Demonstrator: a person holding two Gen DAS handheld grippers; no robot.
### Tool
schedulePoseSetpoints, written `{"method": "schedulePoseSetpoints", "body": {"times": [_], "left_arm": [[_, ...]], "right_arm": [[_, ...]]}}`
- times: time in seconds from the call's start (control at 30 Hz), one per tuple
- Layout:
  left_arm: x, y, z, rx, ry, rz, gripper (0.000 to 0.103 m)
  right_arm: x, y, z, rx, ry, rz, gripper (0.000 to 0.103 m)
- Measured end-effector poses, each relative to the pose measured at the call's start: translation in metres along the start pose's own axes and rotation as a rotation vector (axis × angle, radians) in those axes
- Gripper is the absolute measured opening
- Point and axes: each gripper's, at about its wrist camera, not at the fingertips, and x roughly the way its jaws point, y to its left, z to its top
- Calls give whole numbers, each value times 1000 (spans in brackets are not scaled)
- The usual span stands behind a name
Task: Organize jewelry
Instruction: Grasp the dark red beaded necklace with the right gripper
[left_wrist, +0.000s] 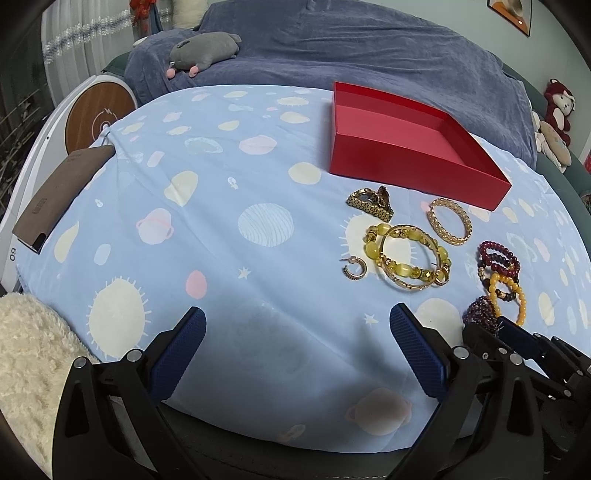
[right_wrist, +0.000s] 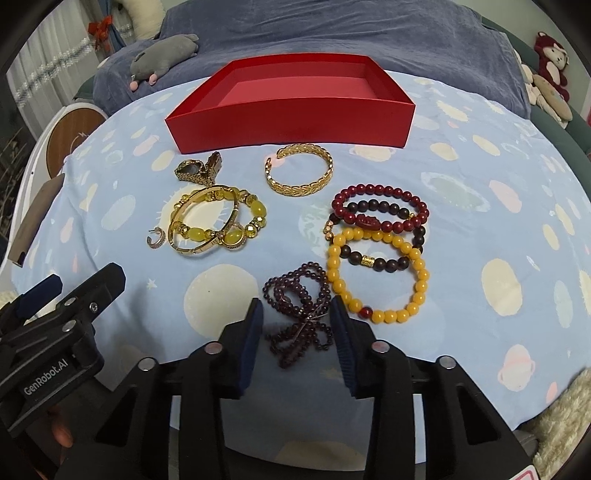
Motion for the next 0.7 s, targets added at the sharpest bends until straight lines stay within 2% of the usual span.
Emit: {"method": "schedulePoseSetpoints", "body": {"times": [0.07,0.13,0.17,0.4,0.7], "left_arm": [[0,1,0,-2,0,0,95],[0,0,0,-1,-1,0,95],[0,0,0,0,0,0,95],[0,-3,0,16,-2,-5,95],[-9,-21,-2,82,-14,-34,95]], "right_arm": [[0,-2,0,-7,0,-1,26],[0,-7,0,5,4,10,15],[-1,-10,0,11,7,18,14],[-18,-35,-9,78,4,54,12],[-57,-45,-10,76,-74,83,12]]}}
